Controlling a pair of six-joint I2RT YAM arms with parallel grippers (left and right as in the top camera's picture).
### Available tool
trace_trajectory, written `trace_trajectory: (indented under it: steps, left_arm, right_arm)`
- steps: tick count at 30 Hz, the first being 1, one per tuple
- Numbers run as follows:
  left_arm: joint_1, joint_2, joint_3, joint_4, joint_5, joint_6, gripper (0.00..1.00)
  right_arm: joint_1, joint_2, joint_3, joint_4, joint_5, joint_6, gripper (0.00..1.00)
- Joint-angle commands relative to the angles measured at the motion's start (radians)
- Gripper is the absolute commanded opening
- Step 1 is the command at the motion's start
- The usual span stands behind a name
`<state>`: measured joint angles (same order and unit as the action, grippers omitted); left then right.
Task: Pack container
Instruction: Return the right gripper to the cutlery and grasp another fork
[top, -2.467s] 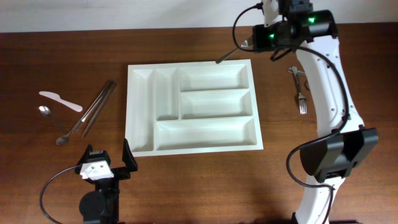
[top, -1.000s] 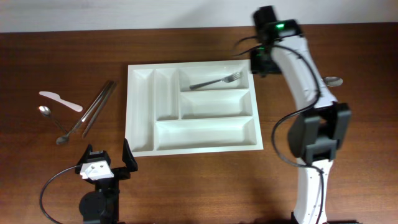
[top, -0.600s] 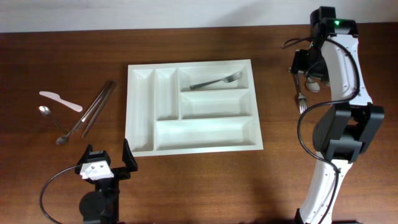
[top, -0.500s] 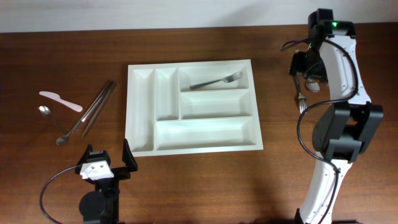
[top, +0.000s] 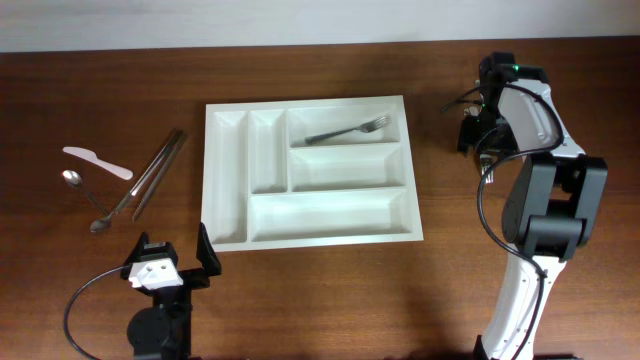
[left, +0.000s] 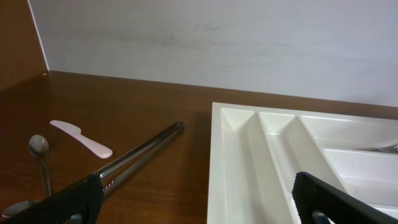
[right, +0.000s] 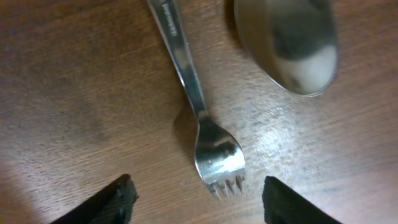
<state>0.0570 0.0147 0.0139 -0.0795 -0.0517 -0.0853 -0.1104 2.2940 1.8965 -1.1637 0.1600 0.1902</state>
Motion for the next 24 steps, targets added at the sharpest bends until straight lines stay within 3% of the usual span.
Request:
trace_trajectory:
  steps: [1, 24]
  left_arm:
    - [-0.004, -0.009, -0.005, -0.002, 0.011, 0.019, 0.99]
    - [-0.004, -0.009, -0.005, -0.002, 0.011, 0.019, 0.99]
  right_arm:
    - [0.004, 0.003, -0.028, 0.019, 0.000, 0.002, 0.62]
    - [-0.055, 0.003, -0.057, 0.105, -0.084, -0.063, 0.65]
